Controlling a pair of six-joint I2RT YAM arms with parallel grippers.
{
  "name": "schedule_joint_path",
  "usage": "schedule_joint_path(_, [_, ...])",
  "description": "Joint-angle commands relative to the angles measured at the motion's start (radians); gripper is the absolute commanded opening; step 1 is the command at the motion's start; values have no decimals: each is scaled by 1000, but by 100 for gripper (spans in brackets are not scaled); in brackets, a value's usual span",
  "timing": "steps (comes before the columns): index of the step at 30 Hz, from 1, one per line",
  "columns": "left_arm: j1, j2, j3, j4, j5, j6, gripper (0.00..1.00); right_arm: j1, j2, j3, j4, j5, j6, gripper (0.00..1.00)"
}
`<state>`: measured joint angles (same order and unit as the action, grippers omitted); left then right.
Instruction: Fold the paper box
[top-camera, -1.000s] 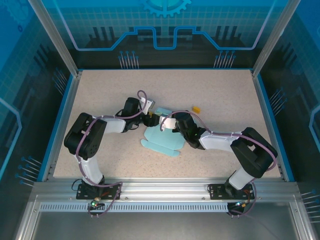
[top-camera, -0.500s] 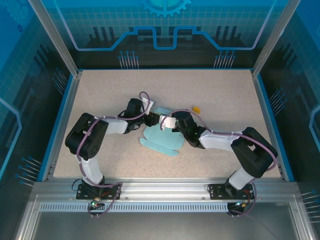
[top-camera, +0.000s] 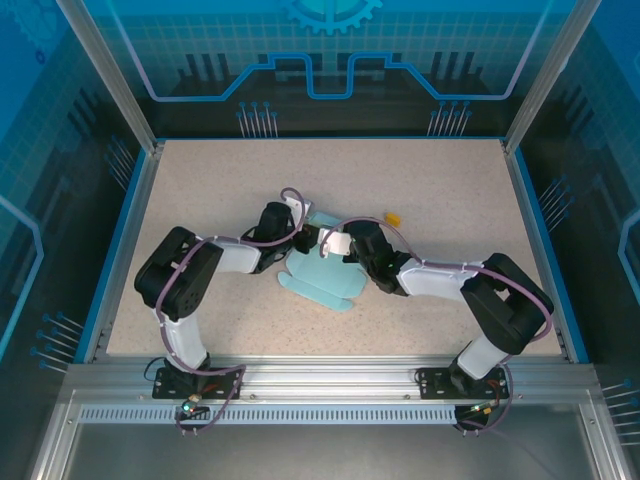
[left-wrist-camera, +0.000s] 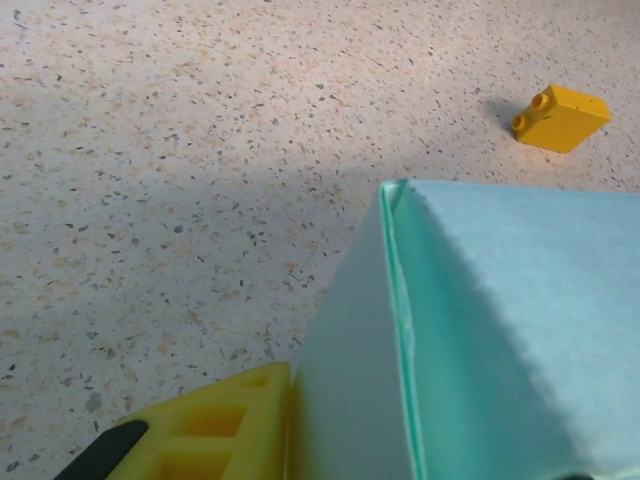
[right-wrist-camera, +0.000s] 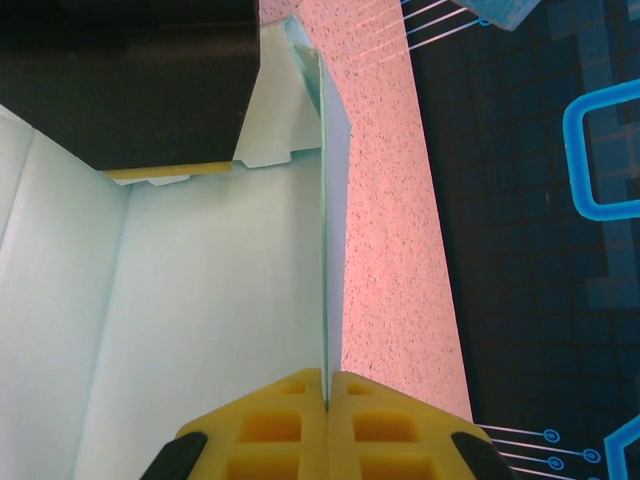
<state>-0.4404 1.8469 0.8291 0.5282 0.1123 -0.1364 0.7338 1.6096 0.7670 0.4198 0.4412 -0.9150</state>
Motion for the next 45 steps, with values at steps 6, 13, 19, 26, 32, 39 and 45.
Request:
schedule_joint_path(6, [20, 59, 28, -75, -269, -223, 19, 36, 13, -10, -52, -56, 36, 0])
schedule_joint_path(13, [10, 56, 65, -174, -379, -268, 16, 44, 9, -21, -50, -54, 47, 0])
schedule_joint_path(19, [9, 46, 79, -233, -463, -306, 14, 48, 10, -21, -49, -55, 57, 0])
schedule_joint_path(26, [-6, 38, 45, -145, -423, -230, 18, 43, 9, -21, -45, -46, 70, 0])
schedule_joint_path(32, [-4, 5, -25, -7, -293, -129, 26, 26, -6, -16, -59, -41, 84, 0])
schedule_joint_path(39, [-2, -28, -74, 56, -215, -69, 36, 16, -12, -14, -66, -29, 84, 0])
schedule_joint_path(45, [7, -56, -121, 113, -149, -50, 44, 8, -14, -9, -76, -30, 84, 0])
